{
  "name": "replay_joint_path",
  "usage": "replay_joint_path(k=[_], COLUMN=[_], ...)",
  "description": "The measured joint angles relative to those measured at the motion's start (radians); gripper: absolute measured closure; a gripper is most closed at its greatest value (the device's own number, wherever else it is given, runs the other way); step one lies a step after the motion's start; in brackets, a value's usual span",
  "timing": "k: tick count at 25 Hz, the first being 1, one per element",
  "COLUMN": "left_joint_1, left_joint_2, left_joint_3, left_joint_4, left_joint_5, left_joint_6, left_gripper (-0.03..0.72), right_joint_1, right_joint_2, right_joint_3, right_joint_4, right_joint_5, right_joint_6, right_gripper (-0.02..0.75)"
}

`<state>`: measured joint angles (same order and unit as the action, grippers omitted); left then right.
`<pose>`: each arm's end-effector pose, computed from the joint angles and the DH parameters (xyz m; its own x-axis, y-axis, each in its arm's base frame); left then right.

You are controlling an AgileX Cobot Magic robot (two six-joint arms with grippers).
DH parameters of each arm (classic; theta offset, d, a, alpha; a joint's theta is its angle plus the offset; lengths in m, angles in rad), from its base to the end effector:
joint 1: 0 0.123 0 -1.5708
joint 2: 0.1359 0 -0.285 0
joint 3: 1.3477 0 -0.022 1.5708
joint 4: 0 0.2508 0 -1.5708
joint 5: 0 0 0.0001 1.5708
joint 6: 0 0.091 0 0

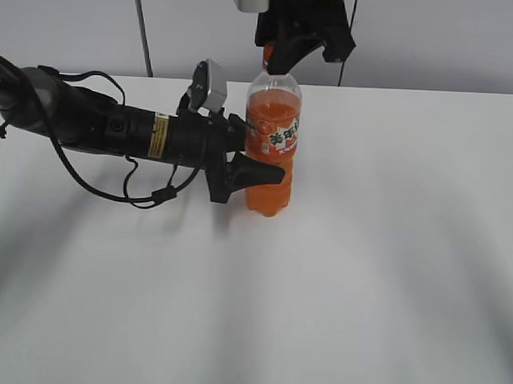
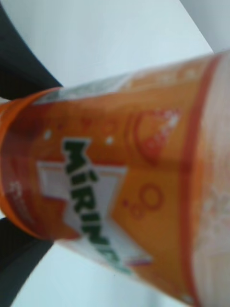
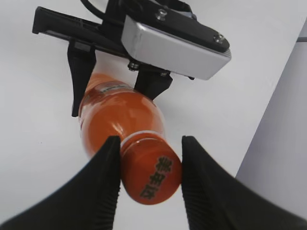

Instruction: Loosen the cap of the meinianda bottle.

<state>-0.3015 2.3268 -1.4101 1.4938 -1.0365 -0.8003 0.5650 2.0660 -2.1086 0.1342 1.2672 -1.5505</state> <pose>0.4000 -0.2061 0.1016 -0.0480 0.3275 -0.9436 0.9916 0.1293 -0.0056 0.3756 0.2518 0.3255 0.5291 -0.8367 -0.1411 -0.7991 -0.4354 -0.4145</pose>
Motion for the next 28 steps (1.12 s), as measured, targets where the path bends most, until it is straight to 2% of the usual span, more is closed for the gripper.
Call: replay_joint_path(k=[28], left_joint_1=[0.003], left_joint_2=[-0.001], left_joint_3=[0.0], left_joint_4=[0.004], left_joint_5=[0.002], left_joint_6=[-0.009], left_gripper=[0.283], right_joint_1=[0.0], right_joint_2=[0.013], right_joint_3=[-0.032], right_joint_4=[0.015], right_joint_5=[0.0], right_joint_6=[-0.015], right_gripper=[0.456])
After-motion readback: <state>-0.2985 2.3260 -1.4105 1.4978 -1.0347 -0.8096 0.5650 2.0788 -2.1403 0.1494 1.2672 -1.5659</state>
